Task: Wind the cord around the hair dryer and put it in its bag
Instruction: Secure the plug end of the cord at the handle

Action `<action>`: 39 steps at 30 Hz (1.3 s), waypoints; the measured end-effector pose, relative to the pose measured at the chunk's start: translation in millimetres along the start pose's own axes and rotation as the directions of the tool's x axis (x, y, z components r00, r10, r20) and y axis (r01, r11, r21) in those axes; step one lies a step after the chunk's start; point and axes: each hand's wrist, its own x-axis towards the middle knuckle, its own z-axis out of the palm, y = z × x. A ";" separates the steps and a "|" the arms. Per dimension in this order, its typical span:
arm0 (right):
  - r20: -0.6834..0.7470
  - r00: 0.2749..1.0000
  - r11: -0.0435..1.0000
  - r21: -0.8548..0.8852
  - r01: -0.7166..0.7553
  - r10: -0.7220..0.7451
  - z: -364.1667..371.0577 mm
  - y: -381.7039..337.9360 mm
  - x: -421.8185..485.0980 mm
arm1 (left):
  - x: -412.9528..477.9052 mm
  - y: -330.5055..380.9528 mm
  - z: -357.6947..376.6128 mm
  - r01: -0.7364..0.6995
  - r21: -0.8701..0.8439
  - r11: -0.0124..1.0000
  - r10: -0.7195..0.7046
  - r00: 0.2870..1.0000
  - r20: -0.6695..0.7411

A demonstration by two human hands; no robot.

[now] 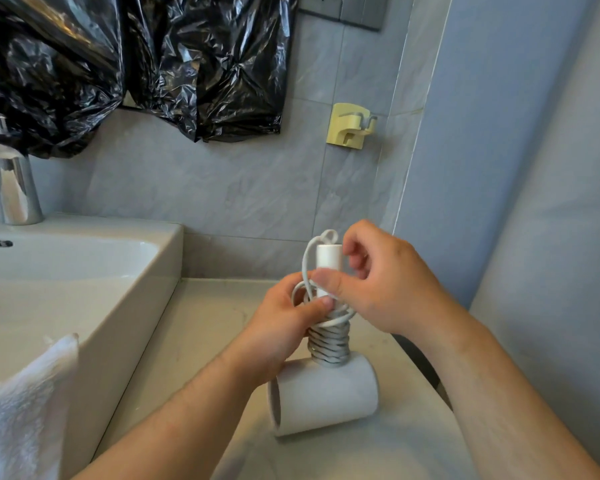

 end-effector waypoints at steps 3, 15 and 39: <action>0.123 0.990 0.996 -0.056 -0.064 0.071 6.7 -3.7 1.5 | 0.9 -1.3 -2.6 -0.018 0.050 0.999 0.019 1.000 -0.019; 0.263 0.963 0.986 0.136 -0.101 0.062 2.2 -1.3 1.7 | -1.2 0.8 -1.4 -0.117 0.054 0.992 0.113 0.992 0.059; 0.468 0.879 0.858 0.410 -0.310 0.093 38.7 51.6 -6.3 | -4.9 7.1 -17.7 0.102 -0.089 0.991 -0.097 0.994 0.055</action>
